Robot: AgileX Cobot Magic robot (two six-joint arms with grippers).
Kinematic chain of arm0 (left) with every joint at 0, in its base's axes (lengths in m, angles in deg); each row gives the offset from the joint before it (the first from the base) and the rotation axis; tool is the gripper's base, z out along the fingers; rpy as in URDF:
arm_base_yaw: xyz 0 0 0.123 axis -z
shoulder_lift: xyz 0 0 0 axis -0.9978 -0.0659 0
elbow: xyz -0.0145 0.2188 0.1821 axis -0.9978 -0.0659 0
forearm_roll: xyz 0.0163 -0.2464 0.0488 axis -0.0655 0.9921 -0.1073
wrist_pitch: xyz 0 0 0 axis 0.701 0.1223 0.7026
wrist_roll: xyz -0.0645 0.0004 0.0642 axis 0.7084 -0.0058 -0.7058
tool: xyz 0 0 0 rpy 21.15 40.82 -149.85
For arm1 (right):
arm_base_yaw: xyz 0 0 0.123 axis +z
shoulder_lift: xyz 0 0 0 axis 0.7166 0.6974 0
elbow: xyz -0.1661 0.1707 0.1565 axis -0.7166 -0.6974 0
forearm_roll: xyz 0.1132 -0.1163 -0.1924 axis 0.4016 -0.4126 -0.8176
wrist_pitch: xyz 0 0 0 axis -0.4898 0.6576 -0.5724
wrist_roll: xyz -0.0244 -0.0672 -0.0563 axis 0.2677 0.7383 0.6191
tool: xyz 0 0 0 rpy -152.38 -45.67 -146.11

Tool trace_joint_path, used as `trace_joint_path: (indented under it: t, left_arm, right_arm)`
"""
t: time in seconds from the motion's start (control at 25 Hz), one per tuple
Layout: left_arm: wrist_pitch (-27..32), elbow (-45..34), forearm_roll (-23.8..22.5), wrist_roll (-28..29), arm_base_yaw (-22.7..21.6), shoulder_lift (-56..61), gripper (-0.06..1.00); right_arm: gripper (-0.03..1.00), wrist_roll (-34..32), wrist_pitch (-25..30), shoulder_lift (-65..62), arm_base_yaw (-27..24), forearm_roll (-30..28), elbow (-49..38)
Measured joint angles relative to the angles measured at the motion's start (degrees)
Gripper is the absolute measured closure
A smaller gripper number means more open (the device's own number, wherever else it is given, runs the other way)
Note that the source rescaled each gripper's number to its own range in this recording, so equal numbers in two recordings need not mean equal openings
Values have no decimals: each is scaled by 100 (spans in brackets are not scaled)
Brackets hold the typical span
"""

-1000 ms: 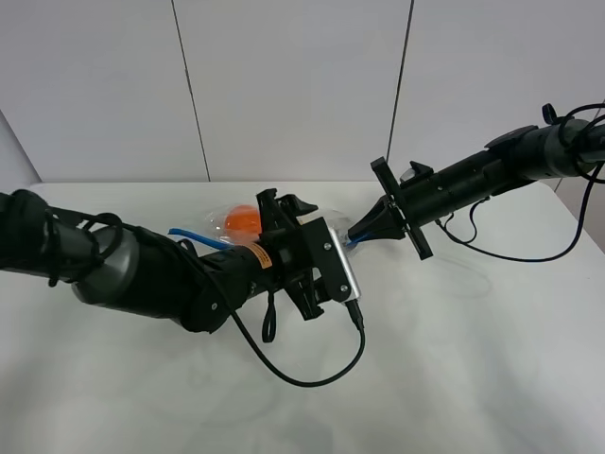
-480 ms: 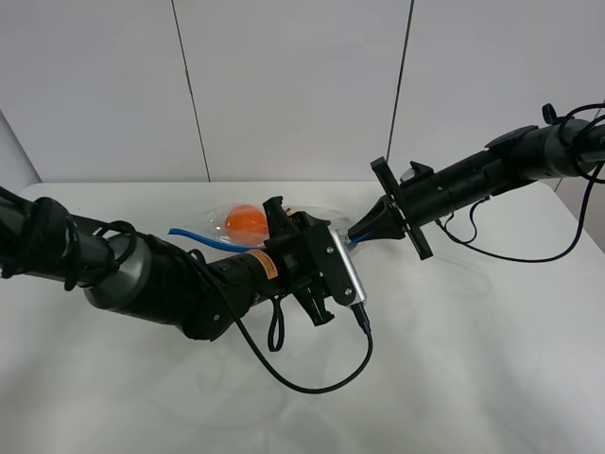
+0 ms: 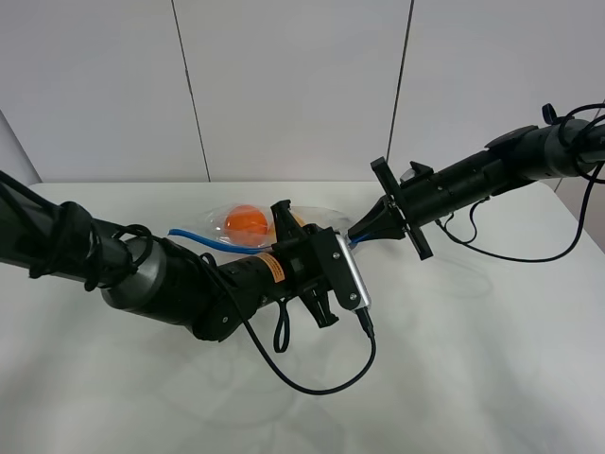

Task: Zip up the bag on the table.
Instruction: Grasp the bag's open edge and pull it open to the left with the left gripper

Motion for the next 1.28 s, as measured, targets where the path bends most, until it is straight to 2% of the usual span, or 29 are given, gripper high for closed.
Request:
trace_joint_path:
  t: [0.08, 0.24, 0.36, 0.8, 0.88, 1.08, 1.28]
  left_arm:
    - [-5, 0, -1, 0, 0, 0, 59]
    - [-22, 4, -1, 0, 0, 0, 83]
    - [-22, 4, -1, 0, 0, -1, 94]
    - [-22, 6, 74, -76, 0, -1, 94]
    - [-64, 0, 262, -284, 6, -1, 94]
    - [-436, -179, 828, -1309, 11, -1, 94]
    - [-796, -388, 857, -1580, -271, -1, 94]
  right_arm:
    - [97, 0, 0, 0, 0, 0, 0]
    - [97, 0, 0, 0, 0, -17, 0]
    - [97, 0, -5, 0, 0, -17, 0]
    - [97, 0, -10, 0, 0, -17, 0]
    - [97, 0, -16, 0, 0, -17, 0]
    - [97, -18, -53, 7, 0, 51, 0]
    - [97, -18, -81, 7, 0, 101, 0]
